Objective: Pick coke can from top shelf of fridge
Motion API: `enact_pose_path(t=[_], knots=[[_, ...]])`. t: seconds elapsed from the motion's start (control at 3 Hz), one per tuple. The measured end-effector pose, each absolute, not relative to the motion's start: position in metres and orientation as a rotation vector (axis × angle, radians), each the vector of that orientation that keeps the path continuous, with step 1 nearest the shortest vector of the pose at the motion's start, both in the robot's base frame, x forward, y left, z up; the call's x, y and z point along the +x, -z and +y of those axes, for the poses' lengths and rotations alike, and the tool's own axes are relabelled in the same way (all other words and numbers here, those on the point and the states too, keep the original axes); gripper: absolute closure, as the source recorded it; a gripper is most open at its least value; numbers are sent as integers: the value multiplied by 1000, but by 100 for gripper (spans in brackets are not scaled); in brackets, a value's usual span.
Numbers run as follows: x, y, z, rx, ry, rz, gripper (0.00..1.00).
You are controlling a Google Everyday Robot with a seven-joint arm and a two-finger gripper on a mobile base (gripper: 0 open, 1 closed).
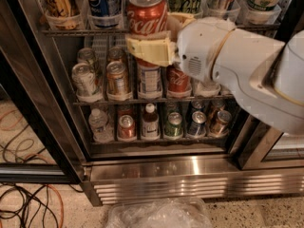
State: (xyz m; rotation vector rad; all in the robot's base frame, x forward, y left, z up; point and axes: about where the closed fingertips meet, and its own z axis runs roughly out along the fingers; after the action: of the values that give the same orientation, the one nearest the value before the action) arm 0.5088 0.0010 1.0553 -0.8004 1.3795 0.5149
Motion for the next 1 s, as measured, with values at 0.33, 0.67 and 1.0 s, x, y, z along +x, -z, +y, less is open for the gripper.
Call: enact_pose_path(t=[0.33,0.67,1.0], knots=[[499,-1029,-14,-751,-483,1447,100],[495,-996,-34,-669,-449,1529,100],[478,-949,-47,-620,-418,1644,100]])
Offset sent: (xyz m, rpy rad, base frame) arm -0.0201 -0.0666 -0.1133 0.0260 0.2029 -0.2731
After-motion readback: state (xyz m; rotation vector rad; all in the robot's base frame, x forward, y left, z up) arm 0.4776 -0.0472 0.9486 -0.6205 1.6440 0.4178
